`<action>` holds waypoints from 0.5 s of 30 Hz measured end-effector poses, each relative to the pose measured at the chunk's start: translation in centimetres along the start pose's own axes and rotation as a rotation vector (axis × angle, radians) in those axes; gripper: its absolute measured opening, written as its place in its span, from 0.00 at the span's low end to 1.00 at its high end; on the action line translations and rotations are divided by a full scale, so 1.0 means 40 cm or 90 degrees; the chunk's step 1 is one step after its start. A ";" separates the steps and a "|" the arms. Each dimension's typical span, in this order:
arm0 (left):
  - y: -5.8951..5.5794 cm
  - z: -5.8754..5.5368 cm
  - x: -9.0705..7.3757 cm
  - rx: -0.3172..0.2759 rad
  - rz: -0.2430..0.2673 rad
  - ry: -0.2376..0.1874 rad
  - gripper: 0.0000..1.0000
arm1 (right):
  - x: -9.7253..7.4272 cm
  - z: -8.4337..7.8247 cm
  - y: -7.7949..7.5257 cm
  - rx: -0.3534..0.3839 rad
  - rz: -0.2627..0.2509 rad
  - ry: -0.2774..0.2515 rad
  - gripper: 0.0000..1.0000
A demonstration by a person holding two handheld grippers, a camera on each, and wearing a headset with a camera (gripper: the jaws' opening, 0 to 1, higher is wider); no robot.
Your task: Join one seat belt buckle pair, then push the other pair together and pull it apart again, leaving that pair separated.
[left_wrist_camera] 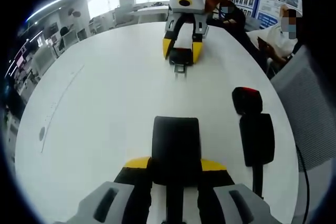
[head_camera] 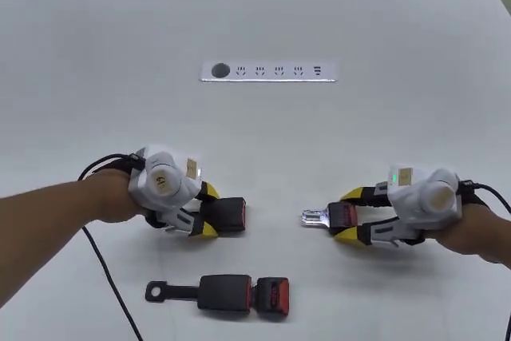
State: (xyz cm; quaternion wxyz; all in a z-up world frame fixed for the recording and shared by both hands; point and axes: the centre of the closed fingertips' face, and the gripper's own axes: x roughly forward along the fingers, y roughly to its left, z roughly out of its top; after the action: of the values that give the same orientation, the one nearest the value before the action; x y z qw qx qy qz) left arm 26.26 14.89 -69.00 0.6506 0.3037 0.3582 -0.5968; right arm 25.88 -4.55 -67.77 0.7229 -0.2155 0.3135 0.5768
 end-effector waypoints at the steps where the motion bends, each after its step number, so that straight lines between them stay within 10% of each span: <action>1: 0.000 0.000 0.000 -0.001 0.001 0.000 0.34 | -0.001 0.001 0.000 0.000 -0.001 0.002 0.36; 15: 0.000 0.004 -0.003 -0.027 0.016 0.001 0.35 | 0.012 -0.002 -0.029 0.037 -0.027 0.005 0.37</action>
State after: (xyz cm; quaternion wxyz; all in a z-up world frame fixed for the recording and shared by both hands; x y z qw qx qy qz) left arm 26.28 14.81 -68.81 0.6640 0.2945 0.3675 -0.5807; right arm 27.07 -4.56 -68.21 0.7396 -0.2029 0.3283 0.5514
